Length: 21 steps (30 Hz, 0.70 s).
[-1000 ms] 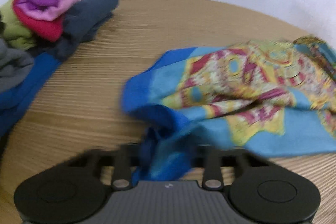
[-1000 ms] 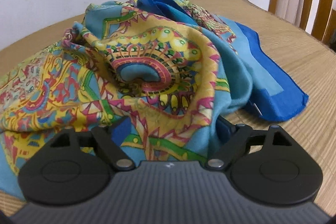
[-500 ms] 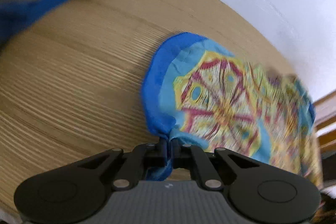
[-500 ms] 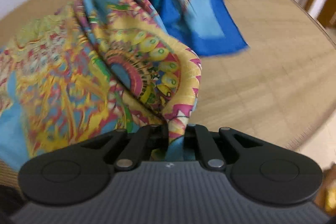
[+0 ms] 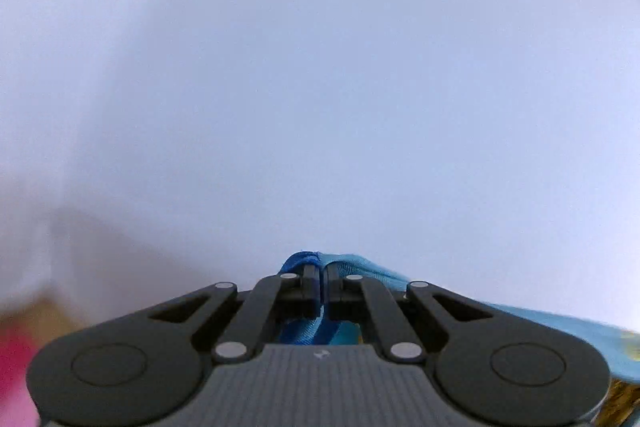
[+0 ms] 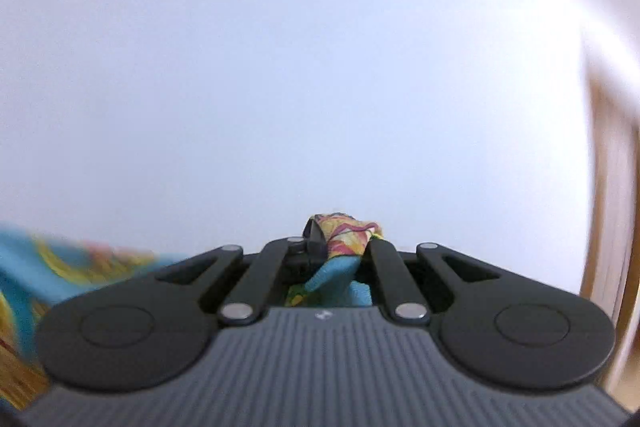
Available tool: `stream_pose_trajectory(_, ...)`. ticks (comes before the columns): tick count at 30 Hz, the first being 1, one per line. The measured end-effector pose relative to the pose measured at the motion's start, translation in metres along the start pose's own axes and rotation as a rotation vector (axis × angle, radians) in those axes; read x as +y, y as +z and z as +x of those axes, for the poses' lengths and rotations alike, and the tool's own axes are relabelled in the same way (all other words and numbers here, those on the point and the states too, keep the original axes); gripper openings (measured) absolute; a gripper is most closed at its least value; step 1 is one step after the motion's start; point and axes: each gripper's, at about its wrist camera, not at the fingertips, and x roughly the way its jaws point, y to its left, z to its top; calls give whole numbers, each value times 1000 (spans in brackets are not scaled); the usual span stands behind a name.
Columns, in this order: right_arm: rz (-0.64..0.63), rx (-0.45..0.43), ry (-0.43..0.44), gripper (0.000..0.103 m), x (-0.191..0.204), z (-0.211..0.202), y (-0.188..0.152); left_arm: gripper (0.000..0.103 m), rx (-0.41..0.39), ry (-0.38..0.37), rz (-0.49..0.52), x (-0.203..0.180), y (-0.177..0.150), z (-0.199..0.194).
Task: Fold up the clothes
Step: 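Lift the scarf high with both grippers to shake it out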
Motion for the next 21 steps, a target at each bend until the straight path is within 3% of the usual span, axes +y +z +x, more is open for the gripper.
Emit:
stream_pose_trajectory(1,6,-106,-17,6,-7,-7,35,2,-54,-3,-3,-9,27,-19)
stream_pose_trajectory(3,2,-197,4,7,-21,-19,76,2,-110,5,20,-20,58,-53)
stream_pose_trajectory(5,-57,-205,29,7,-29,-31,85,2,-134,19,61,-20,64,-79)
stream_pose_trajectory(7,-100,-162,82,7,-31,-39,70,2,-132,28,79,-12,57,-99)
stream_pose_trajectory(9,-98,-79,143,7,-35,-50,42,2,-93,43,77,7,36,-108)
stream_pose_trajectory(12,-117,88,241,7,-35,-71,-19,2,35,70,57,44,-12,-109)
stream_pose_trajectory(17,-195,393,396,7,-19,-133,-134,2,217,190,110,102,-128,-114)
stream_pose_trajectory(21,-208,603,442,7,-17,-190,-207,2,371,269,105,151,-223,-132)
